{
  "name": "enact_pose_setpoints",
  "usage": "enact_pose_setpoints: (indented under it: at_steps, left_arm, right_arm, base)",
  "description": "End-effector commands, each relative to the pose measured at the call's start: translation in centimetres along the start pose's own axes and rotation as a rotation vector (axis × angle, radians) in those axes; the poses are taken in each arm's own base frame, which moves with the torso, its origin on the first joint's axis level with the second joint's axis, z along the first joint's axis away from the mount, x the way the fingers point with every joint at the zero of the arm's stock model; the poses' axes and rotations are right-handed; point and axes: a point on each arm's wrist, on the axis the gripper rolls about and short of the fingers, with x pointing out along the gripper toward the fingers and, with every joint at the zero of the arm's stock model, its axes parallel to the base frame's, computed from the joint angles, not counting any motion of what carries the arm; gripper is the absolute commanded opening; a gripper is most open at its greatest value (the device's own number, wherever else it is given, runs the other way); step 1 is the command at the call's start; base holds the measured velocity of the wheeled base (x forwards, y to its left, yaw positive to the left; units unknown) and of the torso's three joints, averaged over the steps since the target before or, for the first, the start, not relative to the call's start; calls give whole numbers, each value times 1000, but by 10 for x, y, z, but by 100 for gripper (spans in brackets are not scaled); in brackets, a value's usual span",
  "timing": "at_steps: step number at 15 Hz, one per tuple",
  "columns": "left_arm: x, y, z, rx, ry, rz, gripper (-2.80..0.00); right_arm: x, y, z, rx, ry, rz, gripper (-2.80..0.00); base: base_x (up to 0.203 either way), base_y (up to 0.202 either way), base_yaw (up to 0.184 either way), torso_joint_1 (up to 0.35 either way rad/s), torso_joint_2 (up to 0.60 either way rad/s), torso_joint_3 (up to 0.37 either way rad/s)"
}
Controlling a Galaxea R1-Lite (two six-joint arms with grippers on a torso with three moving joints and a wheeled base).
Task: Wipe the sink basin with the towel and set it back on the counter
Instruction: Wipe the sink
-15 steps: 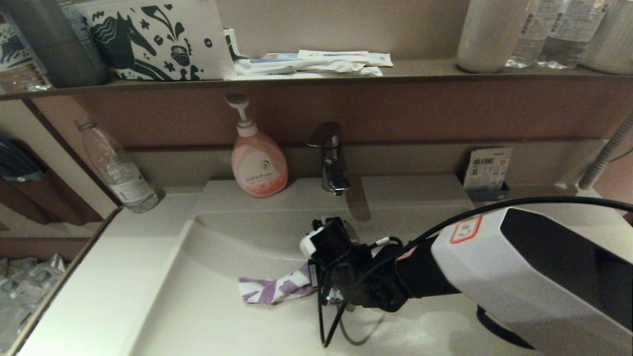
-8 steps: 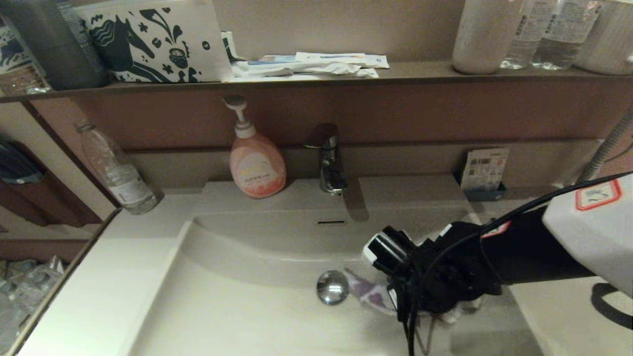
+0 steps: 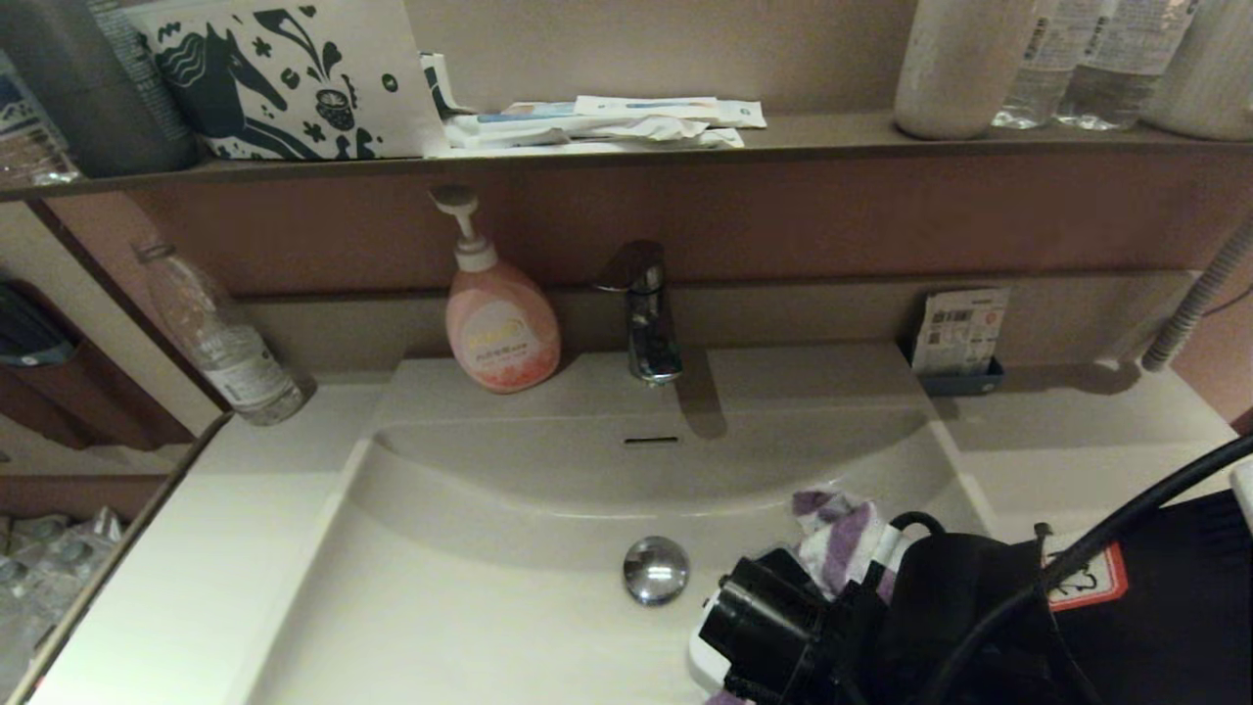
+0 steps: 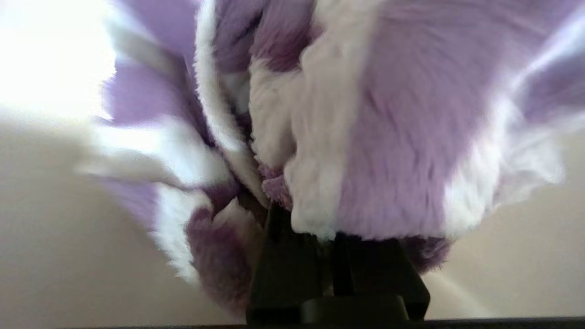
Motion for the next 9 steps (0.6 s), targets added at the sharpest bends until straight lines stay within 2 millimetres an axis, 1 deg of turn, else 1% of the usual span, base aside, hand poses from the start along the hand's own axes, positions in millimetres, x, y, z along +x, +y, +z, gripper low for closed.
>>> enact_pose_setpoints:
  at_steps: [1, 3, 4, 6, 9]
  left_arm:
    - [0, 0, 0, -1, 0, 0, -280]
    - [0, 0, 0, -1, 0, 0, -280]
    - [0, 0, 0, -1, 0, 0, -280]
    - [0, 0, 0, -1, 0, 0, -280]
    - [0, 0, 0, -1, 0, 0, -280]
  right_arm:
    - [-17, 4, 13, 65, -143, 90, -280]
    - [-10, 18, 28, 92, -269, 171, -280]
    - [-2, 28, 36, 90, -335, 211, -280]
    - [20, 48, 50, 48, -458, 266, -280]
    - [55, 76, 69, -10, -687, 308, -280]
  base:
    - [0, 0, 0, 0, 0, 0]
    - [0, 0, 0, 0, 0, 0]
    - [0, 0, 0, 0, 0, 0]
    - [0, 0, 0, 0, 0, 0]
    - [0, 0, 0, 0, 0, 0]
